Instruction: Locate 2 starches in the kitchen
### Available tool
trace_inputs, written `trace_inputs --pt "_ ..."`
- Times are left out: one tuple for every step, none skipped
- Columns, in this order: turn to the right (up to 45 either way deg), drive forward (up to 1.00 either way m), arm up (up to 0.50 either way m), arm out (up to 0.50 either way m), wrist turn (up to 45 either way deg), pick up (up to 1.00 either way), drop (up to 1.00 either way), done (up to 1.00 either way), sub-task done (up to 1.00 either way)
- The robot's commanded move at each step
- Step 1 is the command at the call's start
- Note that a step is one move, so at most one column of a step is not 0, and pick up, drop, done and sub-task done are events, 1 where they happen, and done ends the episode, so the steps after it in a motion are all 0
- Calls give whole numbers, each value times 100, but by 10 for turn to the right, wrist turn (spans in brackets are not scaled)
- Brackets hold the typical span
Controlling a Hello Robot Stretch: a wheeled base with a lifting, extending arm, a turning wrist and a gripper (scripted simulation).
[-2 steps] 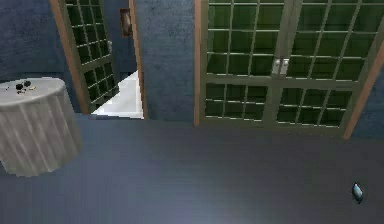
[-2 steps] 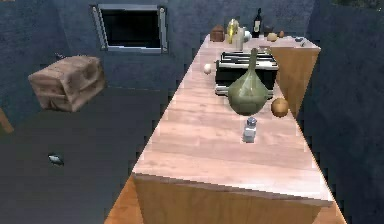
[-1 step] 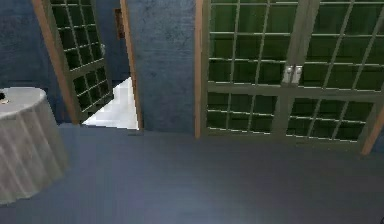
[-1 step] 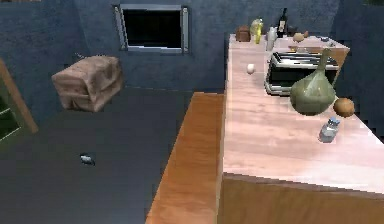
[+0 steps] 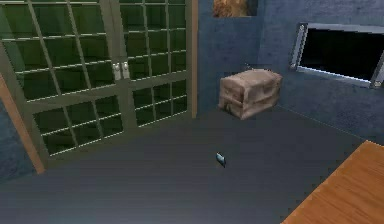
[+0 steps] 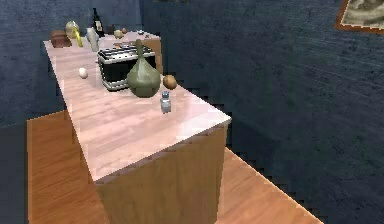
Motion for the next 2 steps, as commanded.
trace_inputs --pt "210 0 0 0 0 0 0 0 0" --pt "0 85 0 0 0 0 0 0 0"
